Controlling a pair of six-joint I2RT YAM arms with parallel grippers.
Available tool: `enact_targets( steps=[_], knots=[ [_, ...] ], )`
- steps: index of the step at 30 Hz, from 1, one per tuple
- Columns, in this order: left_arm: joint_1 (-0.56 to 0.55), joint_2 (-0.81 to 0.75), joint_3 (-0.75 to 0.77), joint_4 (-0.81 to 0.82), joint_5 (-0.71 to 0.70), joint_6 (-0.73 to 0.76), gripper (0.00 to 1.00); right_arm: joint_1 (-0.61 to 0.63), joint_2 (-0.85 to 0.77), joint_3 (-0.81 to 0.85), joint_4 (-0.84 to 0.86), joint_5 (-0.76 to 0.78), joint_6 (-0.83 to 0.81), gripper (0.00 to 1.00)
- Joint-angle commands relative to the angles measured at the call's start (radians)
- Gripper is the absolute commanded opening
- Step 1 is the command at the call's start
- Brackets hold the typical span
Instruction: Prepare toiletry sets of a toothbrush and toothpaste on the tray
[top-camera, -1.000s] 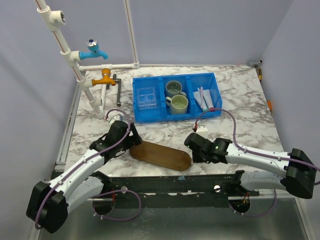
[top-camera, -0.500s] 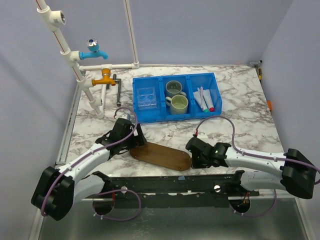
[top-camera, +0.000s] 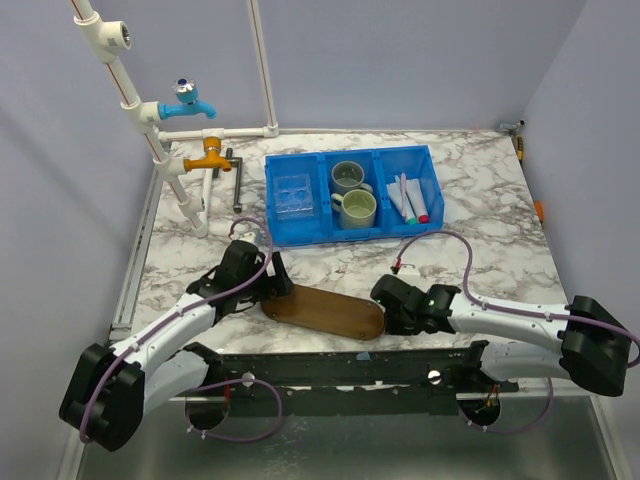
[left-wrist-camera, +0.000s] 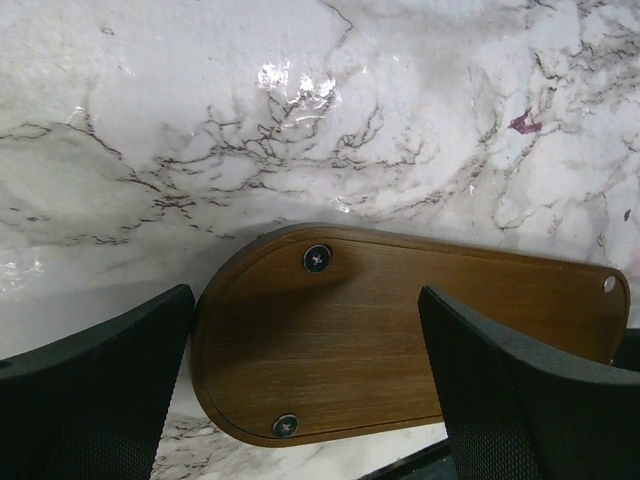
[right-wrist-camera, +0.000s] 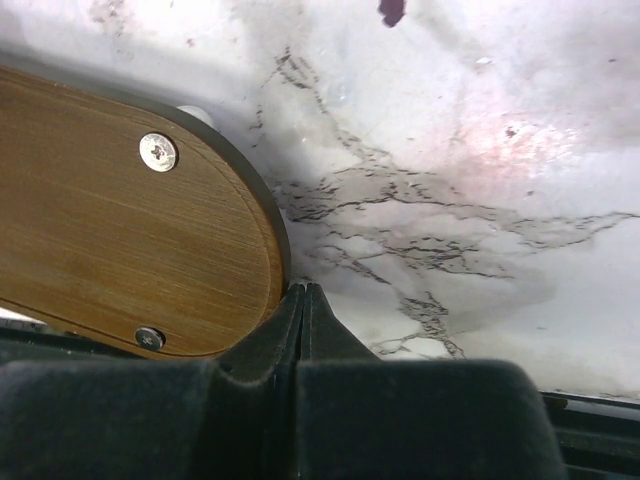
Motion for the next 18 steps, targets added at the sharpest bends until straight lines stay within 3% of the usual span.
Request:
enact_targets(
  steps=[1, 18],
  knots=[
    [-0.008, -0.045, -0.029, 0.032, 0.139, -0.007, 0.92, 0.003, 0.004, 0.054, 0.010, 0.095, 0.061, 0.00],
    [-0.099, -0.040, -0.072, 0.103, 0.170, -0.063, 0.90, -0.070, 0.004, 0.071, -0.045, 0.196, 0.049, 0.02]
  ],
)
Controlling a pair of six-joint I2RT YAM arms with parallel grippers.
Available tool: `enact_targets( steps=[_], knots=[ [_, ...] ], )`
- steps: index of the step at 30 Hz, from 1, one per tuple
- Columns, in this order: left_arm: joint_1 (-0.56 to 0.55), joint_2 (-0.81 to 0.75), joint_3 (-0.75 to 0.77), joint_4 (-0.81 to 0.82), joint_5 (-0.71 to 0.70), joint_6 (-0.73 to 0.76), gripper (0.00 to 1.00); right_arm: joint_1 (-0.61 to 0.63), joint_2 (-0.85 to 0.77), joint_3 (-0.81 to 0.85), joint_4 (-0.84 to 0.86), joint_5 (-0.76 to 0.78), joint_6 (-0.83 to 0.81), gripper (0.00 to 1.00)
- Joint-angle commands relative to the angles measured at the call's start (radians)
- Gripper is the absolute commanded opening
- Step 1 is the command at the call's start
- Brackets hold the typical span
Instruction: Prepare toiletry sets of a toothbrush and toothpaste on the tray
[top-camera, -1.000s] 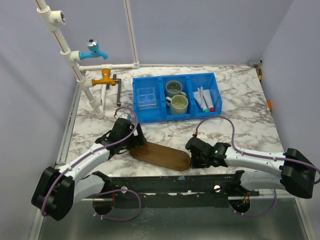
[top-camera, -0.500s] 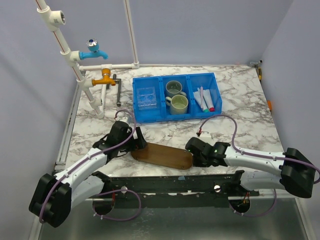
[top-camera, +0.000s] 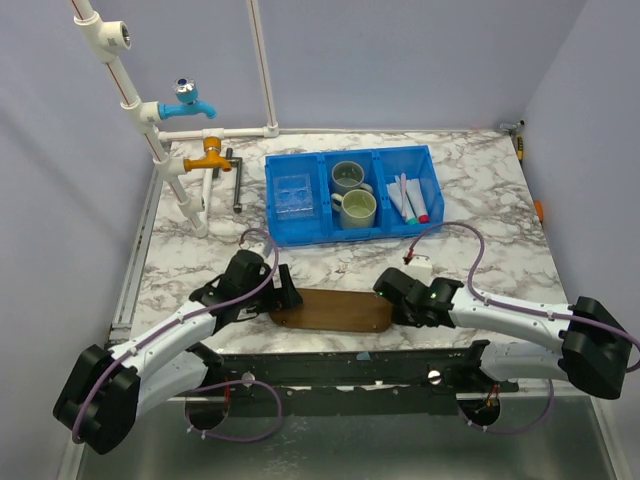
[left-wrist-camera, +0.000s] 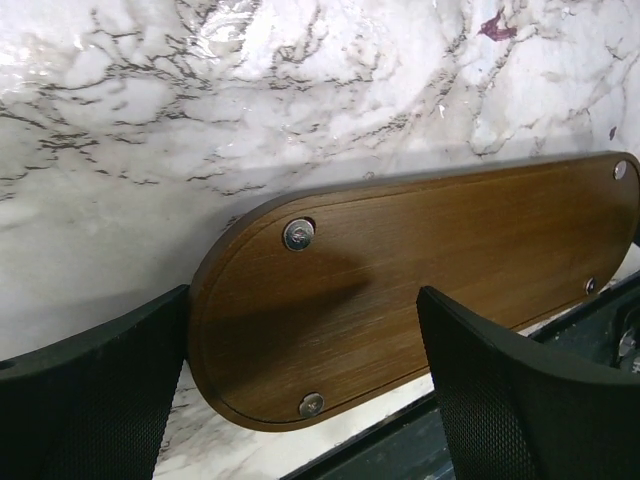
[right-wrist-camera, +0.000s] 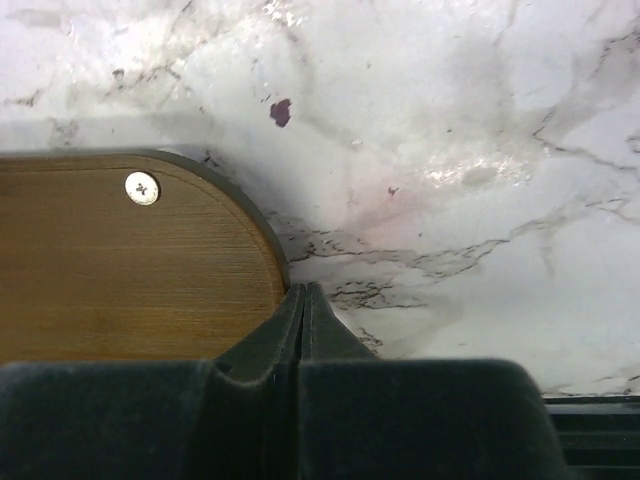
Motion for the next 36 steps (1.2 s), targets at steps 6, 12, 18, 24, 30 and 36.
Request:
enact_targets(
  steps=[6, 12, 18, 24, 30, 36],
  knots=[
    [-0.051, 0.034, 0.017, 0.099, 0.082, -0.063, 0.90, -0.089, -0.022, 0.023, 0.046, 0.030, -0.035, 0.02],
    [-0.054, 0.089, 0.059, 0.114, 0.081, -0.057, 0.90, -0.112, -0.038, 0.021, 0.031, 0.035, -0.050, 0.02],
    [-0.055, 0.130, 0.097, 0.106, 0.065, -0.039, 0.90, -0.130, -0.063, 0.018, 0.000, 0.056, -0.051, 0.03],
    [-0.055, 0.135, 0.127, 0.073, 0.024, -0.018, 0.91, -0.138, -0.056, 0.010, -0.020, 0.074, -0.051, 0.07],
    [-0.054, 0.135, 0.149, 0.051, 0.011, -0.004, 0.91, -0.139, -0.057, 0.062, -0.096, 0.143, -0.056, 0.09],
    [-0.055, 0.152, 0.154, 0.048, 0.000, 0.010, 0.92, -0.139, -0.072, 0.146, -0.147, 0.172, -0.091, 0.11]
  ],
)
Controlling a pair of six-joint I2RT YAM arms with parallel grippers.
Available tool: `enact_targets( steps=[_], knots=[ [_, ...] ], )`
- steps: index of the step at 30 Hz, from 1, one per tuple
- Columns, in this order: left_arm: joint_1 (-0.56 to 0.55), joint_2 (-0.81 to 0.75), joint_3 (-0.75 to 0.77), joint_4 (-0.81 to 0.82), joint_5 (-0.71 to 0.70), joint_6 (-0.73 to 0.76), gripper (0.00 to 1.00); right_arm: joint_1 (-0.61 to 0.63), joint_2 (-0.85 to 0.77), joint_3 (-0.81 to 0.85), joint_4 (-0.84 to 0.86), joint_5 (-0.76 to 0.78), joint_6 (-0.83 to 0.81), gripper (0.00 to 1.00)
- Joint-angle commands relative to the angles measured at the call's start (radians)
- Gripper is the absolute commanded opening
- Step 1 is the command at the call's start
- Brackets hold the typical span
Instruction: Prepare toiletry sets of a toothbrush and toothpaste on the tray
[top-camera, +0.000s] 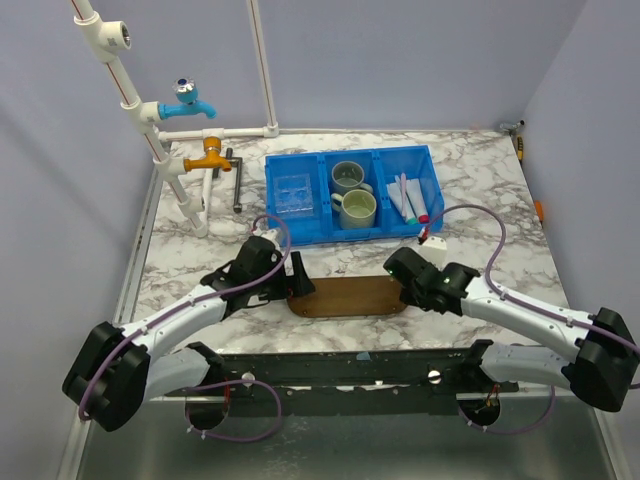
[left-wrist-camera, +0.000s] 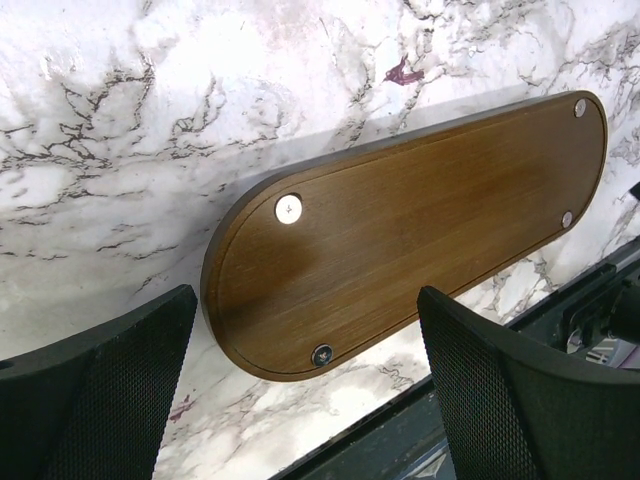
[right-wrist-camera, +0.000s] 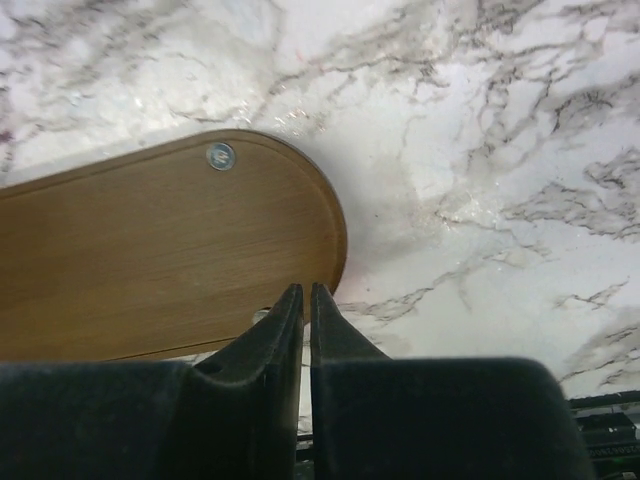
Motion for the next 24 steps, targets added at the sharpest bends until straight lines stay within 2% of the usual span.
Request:
enact_targets(
  steps=[1, 8, 11, 14, 21, 24],
  knots=[
    [-0.005, 0.023, 0.034, 0.000, -0.026, 0.028, 0.92, -0.004, -0.017, 0.072, -0.055, 0.067, -0.031, 0.11],
    [-0.004, 0.014, 0.068, -0.044, -0.054, 0.046, 0.92, -0.005, 0.001, 0.188, -0.016, 0.023, -0.133, 0.15],
    [-0.005, -0.030, 0.110, -0.120, -0.118, 0.063, 0.92, -0.005, 0.027, 0.264, 0.003, 0.010, -0.204, 0.25],
    [-0.004, -0.083, 0.164, -0.209, -0.159, 0.080, 0.94, -0.005, 0.076, 0.356, 0.004, 0.015, -0.270, 0.27],
    [-0.005, -0.227, 0.309, -0.394, -0.234, 0.113, 0.96, -0.004, 0.197, 0.539, 0.017, 0.033, -0.393, 0.44],
    [-0.003, -0.286, 0.377, -0.470, -0.264, 0.134, 0.97, -0.005, 0.253, 0.610, 0.026, 0.046, -0.439, 0.48]
  ],
)
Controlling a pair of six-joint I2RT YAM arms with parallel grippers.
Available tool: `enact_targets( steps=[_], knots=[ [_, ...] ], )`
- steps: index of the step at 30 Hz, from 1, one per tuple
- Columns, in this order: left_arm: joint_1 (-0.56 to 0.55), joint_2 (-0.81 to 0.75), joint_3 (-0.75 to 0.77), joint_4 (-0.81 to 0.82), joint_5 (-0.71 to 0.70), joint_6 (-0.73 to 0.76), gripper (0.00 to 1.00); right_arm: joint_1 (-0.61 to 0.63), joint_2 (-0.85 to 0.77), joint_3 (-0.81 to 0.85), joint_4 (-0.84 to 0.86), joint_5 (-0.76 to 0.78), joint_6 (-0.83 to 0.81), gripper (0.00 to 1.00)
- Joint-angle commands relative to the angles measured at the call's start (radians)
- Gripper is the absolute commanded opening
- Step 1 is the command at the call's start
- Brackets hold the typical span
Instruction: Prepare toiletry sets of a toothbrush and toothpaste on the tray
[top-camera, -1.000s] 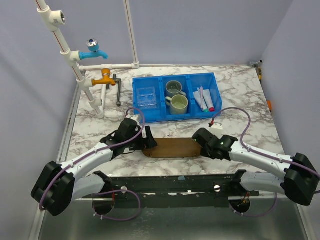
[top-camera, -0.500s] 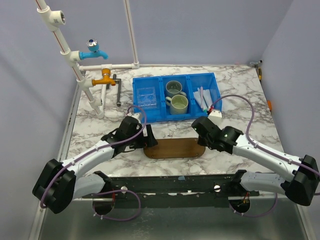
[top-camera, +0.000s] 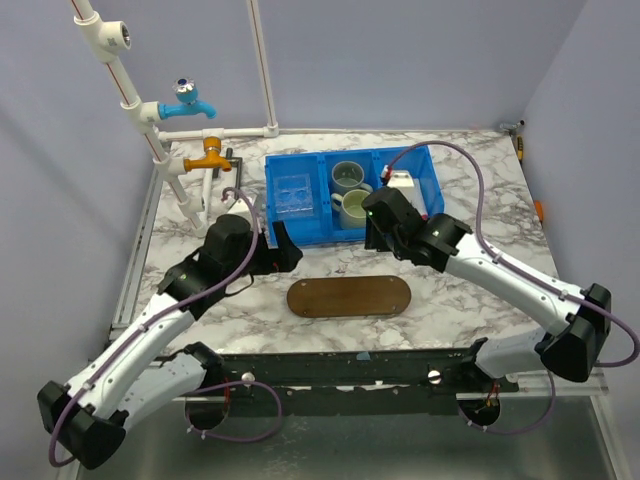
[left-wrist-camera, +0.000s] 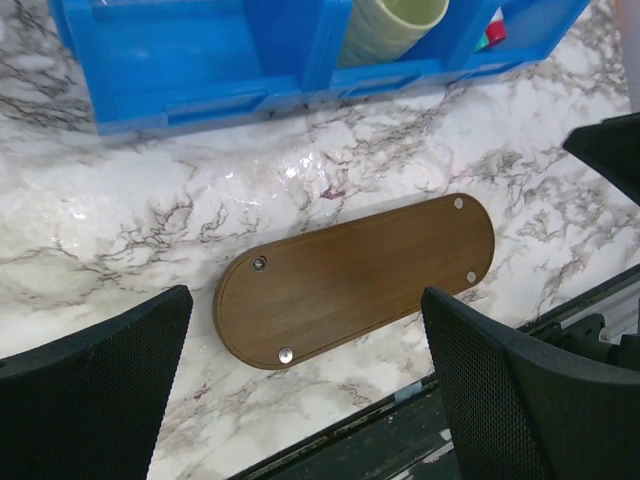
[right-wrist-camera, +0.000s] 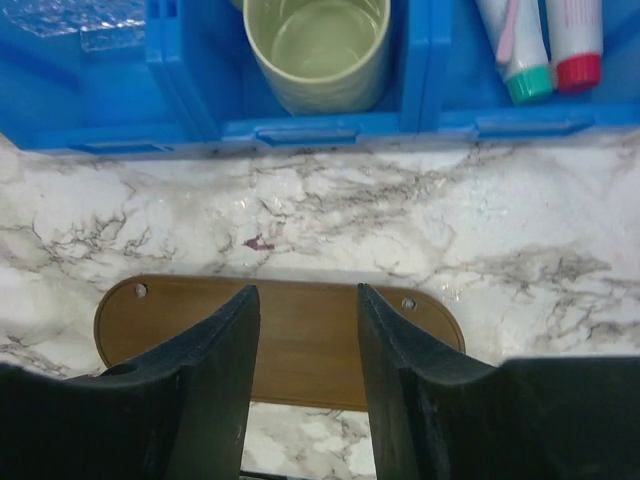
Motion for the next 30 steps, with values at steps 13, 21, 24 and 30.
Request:
enact_targets(
  steps=[13, 21, 24, 30],
  knots=[
    [-0.003, -0.317, 0.240, -0.320, -0.113, 0.207, 0.99, -0.132, 0.335, 0.335, 0.058, -0.124, -0.258, 0.60],
    [-0.003, -0.457, 0.162, -0.310, -0.056, 0.239, 0.99, -0.197, 0.531, 0.513, 0.021, -0.268, -0.300, 0.59],
    [-0.003, -0.489, 0.133, -0.308, -0.027, 0.245, 0.99, -0.203, 0.595, 0.568, -0.003, -0.268, -0.310, 0.57],
    [-0.003, -0.529, 0.078, -0.296, -0.009, 0.254, 0.99, -0.208, 0.687, 0.632, -0.039, -0.258, -0.308, 0.50]
  ],
)
